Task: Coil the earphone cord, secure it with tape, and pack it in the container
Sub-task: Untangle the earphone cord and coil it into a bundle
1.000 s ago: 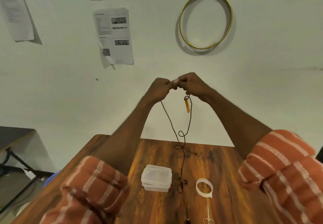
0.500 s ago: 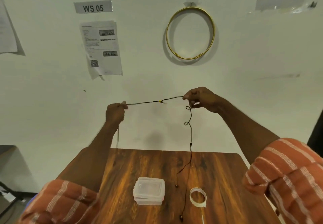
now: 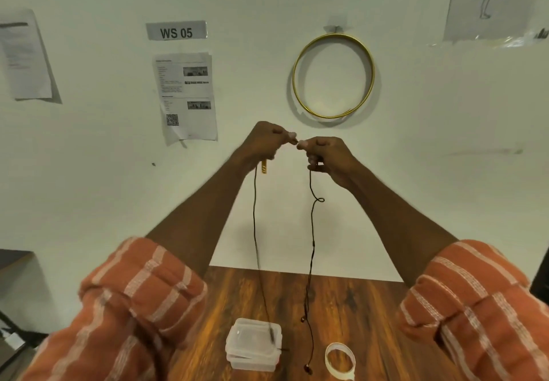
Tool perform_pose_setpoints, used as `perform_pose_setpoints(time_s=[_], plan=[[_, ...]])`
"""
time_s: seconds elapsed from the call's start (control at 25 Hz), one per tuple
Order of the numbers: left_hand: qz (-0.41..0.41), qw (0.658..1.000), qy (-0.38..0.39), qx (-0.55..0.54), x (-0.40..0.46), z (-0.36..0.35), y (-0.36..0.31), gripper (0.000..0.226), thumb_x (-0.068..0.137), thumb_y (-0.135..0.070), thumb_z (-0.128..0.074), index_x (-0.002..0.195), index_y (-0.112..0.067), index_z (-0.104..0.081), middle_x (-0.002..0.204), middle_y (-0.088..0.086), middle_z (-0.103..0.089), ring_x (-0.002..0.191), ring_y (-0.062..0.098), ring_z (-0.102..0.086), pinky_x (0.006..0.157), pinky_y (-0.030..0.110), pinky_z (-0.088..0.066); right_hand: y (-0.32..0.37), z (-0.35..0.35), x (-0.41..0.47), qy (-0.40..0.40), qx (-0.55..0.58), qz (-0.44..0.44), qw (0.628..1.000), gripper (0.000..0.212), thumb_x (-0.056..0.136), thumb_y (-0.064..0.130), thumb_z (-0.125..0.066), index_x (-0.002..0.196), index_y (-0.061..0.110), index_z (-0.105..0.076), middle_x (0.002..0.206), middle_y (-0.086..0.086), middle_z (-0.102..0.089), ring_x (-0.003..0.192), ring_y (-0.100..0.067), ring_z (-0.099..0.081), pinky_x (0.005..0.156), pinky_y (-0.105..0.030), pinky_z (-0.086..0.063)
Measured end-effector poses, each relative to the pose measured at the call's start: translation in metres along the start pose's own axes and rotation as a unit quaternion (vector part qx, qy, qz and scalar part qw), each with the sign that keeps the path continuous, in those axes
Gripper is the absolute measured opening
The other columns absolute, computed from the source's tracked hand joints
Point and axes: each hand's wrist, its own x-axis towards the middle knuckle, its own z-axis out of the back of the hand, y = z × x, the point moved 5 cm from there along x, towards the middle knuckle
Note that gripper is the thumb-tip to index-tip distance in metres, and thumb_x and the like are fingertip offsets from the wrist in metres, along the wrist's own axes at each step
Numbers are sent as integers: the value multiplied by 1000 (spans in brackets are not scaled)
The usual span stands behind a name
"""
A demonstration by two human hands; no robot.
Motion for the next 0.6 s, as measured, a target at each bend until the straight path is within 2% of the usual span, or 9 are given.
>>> perform_pose_setpoints(time_s=[0.08, 0.16, 0.24, 0.28, 0.36, 0.4, 0.48, 0.6], plan=[[0, 998, -59, -17, 8, 26, 4, 26, 93, -28, -63, 90, -5, -75, 51, -9, -49, 52, 10, -38, 49, 24, -36, -15, 13, -5, 21, -43, -9, 999, 15, 84, 26, -76, 76, 14, -70, 70, -6, -53, 62, -13, -49, 73, -32, -50], [36, 994, -91, -46, 14, 46, 12, 25, 94, -25, -61, 79, -7, -71, 55, -1, -45, 50, 14, -36, 48, 25, -34, -32, 30, -12, 9, -52, -32, 998, 15, 87, 25, -72, 81, 11, -71, 68, -4, -55, 62, -12, -51, 77, -35, -50], [103, 994, -38, -19, 12, 46, 22, 26, 92, -27, -63, 76, -7, -68, 61, 2, -53, 48, 17, -44, 48, 24, -38, -37, 42, -16, -19, -5, -37, 999, 16, 93, 23, -64, 86, 12, -73, 63, 1, -52, 61, -12, -51, 80, -37, -50], [124, 992, 5, 12, 9, 39, 25, 31, 91, -35, -64, 80, -7, -68, 63, 3, -59, 48, 18, -50, 50, 25, -43, -34, 43, -15, -28, 14, -31, 999, 17, 95, 23, -62, 88, 13, -73, 61, 2, -51, 61, -12, -51, 80, -37, -50], [122, 989, 76, 31, 3, 18, 18, 44, 87, -51, -63, 91, -7, -70, 67, 4, -66, 51, 18, -58, 59, 28, -52, -19, 35, -11, -29, 18, -9, 999, 19, 96, 25, -60, 89, 14, -73, 58, 4, -54, 61, -12, -53, 77, -36, -50], [111, 989, 97, 16, 2, 4, 12, 46, 86, -52, -63, 96, -8, -70, 69, 5, -66, 52, 18, -57, 62, 28, -53, -10, 29, -8, -27, 5, 5, 1000, 19, 96, 27, -60, 88, 15, -73, 58, 5, -56, 62, -13, -55, 76, -34, -50], [81, 991, 103, -17, 3, -18, -3, 34, 85, -37, -68, 95, -5, -71, 66, 5, -59, 50, 17, -49, 59, 28, -49, 5, 20, -4, -26, -13, 30, 999, 19, 96, 27, -59, 87, 15, -72, 58, 4, -56, 62, -14, -55, 74, -32, -50], [48, 995, 41, -73, 14, -15, -21, 12, 85, -19, -68, 82, -8, -72, 60, 0, -45, 46, 13, -33, 51, 25, -35, 4, 22, -4, -20, 23, 28, 999, 11, 92, 25, -66, 94, 15, -71, 67, 3, -52, 56, -11, -49, 73, -33, -52]])
